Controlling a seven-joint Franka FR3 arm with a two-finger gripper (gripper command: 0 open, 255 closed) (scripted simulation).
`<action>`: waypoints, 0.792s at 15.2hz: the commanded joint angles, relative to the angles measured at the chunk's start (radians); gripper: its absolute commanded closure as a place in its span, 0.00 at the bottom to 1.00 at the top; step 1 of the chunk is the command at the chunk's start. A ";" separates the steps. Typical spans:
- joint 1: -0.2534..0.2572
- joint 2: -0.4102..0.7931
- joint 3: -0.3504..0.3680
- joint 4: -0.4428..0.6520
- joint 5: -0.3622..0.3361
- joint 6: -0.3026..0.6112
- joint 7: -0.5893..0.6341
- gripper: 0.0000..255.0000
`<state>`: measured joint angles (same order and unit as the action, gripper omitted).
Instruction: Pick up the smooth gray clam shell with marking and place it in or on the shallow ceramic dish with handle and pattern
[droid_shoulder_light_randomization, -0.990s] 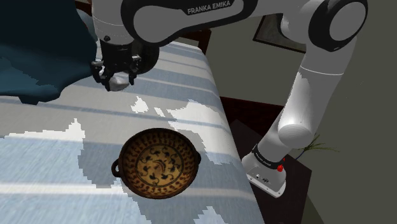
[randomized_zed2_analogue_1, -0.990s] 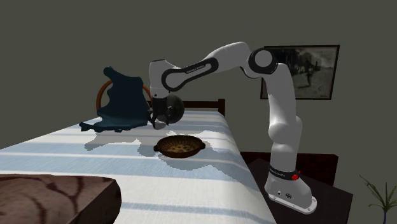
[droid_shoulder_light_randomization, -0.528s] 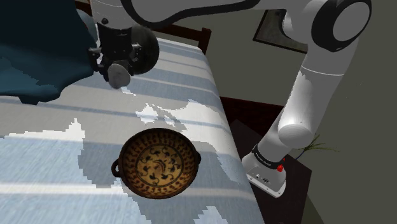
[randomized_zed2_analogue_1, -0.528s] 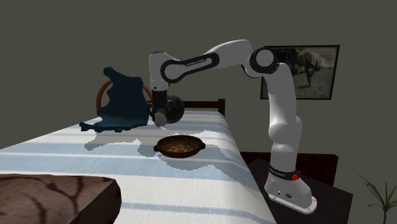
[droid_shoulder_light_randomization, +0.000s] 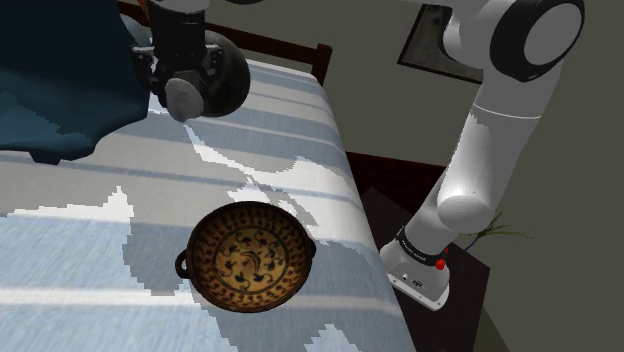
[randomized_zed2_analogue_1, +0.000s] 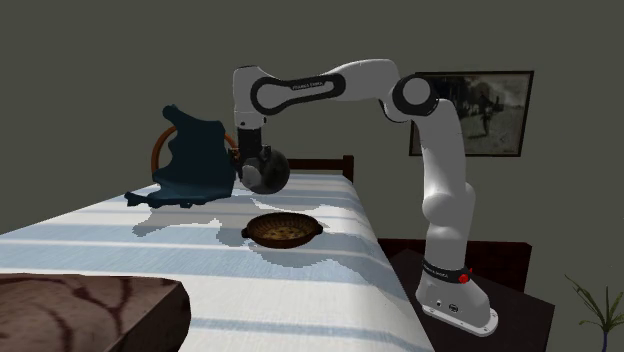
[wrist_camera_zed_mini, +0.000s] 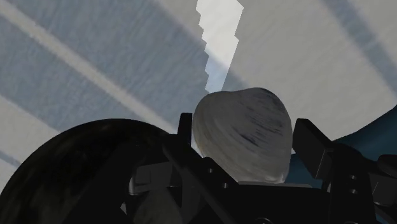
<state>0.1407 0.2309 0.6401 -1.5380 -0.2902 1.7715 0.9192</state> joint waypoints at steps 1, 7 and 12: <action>0.002 0.000 0.001 0.027 0.001 -0.027 -0.004 1.00; 0.008 -0.053 0.017 0.011 0.030 -0.057 0.011 1.00; 0.019 -0.188 0.051 -0.129 0.109 -0.033 0.060 1.00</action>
<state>0.1562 0.0699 0.6841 -1.6321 -0.1974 1.7272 0.9669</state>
